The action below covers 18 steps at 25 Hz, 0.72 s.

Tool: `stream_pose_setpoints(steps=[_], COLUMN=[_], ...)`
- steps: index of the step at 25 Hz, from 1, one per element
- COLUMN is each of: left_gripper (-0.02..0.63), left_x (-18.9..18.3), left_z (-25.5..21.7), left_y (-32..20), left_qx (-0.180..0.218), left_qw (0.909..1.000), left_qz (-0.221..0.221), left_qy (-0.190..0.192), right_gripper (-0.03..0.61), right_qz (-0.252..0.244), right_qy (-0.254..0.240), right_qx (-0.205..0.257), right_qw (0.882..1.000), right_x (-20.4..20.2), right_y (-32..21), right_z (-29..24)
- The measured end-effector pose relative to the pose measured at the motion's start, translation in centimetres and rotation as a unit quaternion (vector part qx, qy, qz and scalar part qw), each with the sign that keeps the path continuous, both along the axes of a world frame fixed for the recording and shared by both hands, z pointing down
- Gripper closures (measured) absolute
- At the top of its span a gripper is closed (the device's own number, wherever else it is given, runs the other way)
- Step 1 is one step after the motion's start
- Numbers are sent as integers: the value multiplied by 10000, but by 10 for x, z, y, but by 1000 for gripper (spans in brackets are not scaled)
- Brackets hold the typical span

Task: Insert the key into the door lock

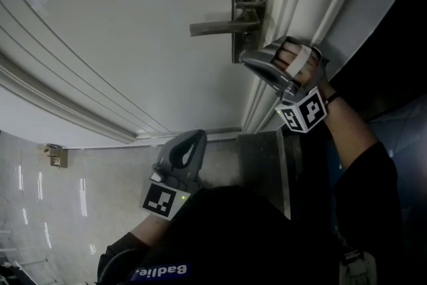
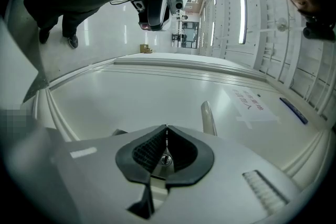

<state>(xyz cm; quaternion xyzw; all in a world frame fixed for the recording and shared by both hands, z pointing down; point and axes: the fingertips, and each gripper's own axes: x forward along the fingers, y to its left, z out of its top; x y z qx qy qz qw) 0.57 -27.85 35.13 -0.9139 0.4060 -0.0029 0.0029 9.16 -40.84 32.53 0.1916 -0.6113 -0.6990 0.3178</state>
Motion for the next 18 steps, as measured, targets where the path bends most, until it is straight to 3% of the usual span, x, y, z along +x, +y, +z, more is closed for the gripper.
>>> stream_pose_setpoints(steps=[9, 18], left_gripper=[598, 598], left_x=[14, 28], left_z=[-15, -42], left_y=[-24, -54], left_qx=[236, 492], left_qw=[9996, 9987], left_qz=[39, 109], left_qy=[-136, 0], right_gripper=[566, 566], right_qz=[-74, -131], right_qy=[-20, 28], right_qx=[-84, -94], right_qw=[9999, 9999], right_x=[4, 5], right_y=[-6, -11], right_z=[2, 3])
